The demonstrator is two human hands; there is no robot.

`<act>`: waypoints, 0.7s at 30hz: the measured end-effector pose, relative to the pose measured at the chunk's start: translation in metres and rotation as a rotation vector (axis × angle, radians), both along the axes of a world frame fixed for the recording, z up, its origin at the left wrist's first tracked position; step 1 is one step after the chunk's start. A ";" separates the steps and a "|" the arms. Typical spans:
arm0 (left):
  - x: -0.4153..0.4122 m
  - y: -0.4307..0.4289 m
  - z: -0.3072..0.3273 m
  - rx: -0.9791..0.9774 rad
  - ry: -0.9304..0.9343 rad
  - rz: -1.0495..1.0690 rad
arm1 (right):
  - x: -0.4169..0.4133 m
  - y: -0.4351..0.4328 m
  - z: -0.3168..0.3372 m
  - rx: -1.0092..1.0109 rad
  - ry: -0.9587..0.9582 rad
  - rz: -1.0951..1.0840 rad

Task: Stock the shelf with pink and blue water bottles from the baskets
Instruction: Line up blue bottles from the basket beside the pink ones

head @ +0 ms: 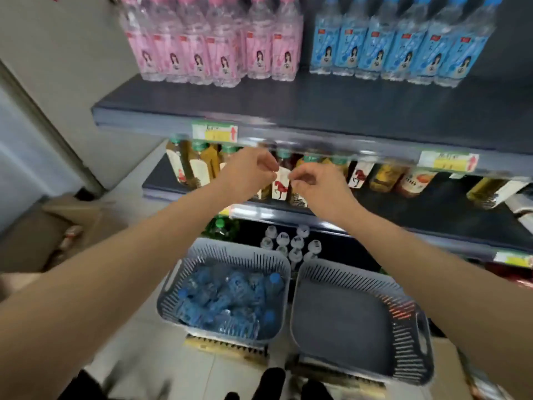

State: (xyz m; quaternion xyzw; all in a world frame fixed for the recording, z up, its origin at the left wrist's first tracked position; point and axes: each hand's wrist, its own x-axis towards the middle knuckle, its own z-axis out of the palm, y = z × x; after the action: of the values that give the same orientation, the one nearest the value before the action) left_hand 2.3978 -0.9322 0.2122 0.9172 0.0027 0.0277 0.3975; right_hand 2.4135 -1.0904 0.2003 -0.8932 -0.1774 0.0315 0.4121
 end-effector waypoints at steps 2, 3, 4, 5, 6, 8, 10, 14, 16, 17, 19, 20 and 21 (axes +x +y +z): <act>-0.020 0.028 -0.037 0.011 0.138 0.031 | -0.019 0.024 -0.034 -0.058 0.133 0.079; -0.029 0.040 -0.055 0.015 0.208 0.047 | -0.028 0.035 -0.051 -0.084 0.196 0.111; -0.039 0.051 -0.073 0.027 0.272 0.057 | -0.036 0.044 -0.068 -0.111 0.250 0.138; -0.050 0.060 -0.090 0.049 0.329 0.059 | -0.043 0.053 -0.086 -0.141 0.292 0.161; -0.059 0.068 -0.108 0.071 0.382 0.055 | -0.050 0.062 -0.104 -0.174 0.329 0.185; -0.076 0.081 -0.142 0.097 0.488 0.050 | -0.063 0.076 -0.140 -0.246 0.405 0.213; -0.091 0.092 -0.175 0.103 0.582 0.061 | -0.074 0.087 -0.174 -0.310 0.481 0.220; -0.107 0.110 -0.235 0.228 0.713 0.038 | -0.090 0.106 -0.229 -0.396 0.579 0.252; -0.109 0.119 -0.261 0.288 0.762 0.034 | -0.094 0.114 -0.250 -0.446 0.598 0.276; -0.110 0.124 -0.272 0.309 0.782 0.043 | -0.094 0.117 -0.260 -0.471 0.608 0.286; -0.112 0.134 -0.294 0.323 0.809 0.084 | -0.091 0.122 -0.282 -0.522 0.635 0.287; -0.113 0.139 -0.305 0.324 0.807 0.088 | -0.089 0.125 -0.293 -0.553 0.641 0.294; -0.113 0.144 -0.317 0.329 0.806 0.087 | -0.087 0.128 -0.304 -0.582 0.644 0.309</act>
State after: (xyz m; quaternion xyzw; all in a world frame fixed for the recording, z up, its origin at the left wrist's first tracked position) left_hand 2.2847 -0.7883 -0.1048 0.9048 0.1917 -0.3156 0.2119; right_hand 2.3266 -0.9626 -0.1038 -0.8795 -0.1550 0.4171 0.1688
